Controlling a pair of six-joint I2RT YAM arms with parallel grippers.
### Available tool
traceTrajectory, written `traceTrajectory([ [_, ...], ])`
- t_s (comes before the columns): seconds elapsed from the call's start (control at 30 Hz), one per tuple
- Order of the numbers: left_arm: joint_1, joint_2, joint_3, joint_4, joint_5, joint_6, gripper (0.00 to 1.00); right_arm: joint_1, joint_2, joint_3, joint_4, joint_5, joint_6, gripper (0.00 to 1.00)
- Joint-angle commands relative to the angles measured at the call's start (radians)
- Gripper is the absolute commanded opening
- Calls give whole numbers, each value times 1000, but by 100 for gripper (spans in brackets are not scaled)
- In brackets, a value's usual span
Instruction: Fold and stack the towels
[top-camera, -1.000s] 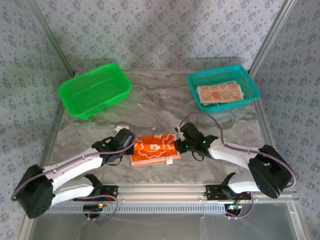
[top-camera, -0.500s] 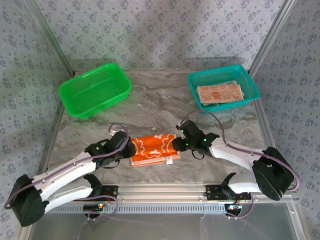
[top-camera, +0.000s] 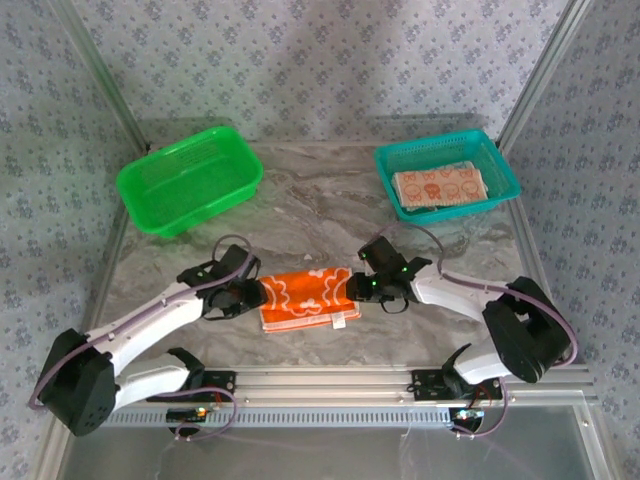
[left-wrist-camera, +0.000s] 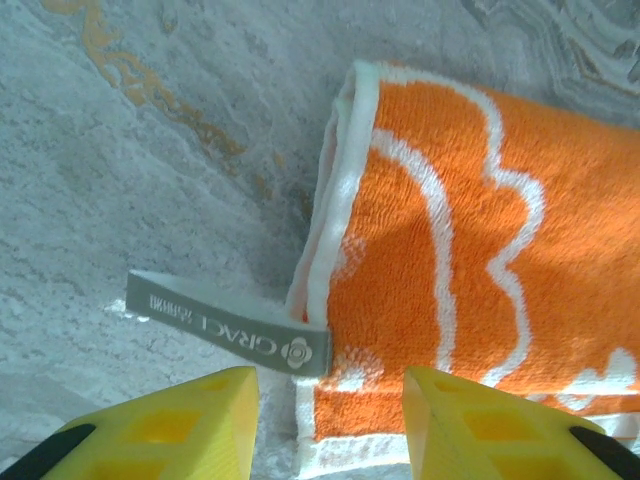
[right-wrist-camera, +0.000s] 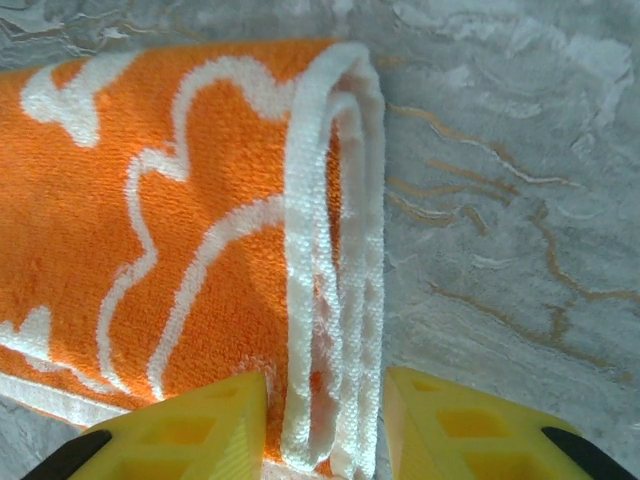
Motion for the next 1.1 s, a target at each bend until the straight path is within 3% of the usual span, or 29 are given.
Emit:
traceTrajectory([
  [0.0, 33, 27, -5, 49, 85, -6, 40, -9, 18, 29, -15, -32, 42, 36],
  [0.43, 34, 94, -30, -42, 57, 0, 22, -10, 36, -2, -16, -51, 55, 29],
  [0.7, 33, 49, -85, -33, 65, -22, 21, -3, 29, -19, -28, -54, 53, 29],
  [1.07, 63, 37, -20, 8, 89, 8, 28, 5, 26, 9, -25, -69, 41, 28],
])
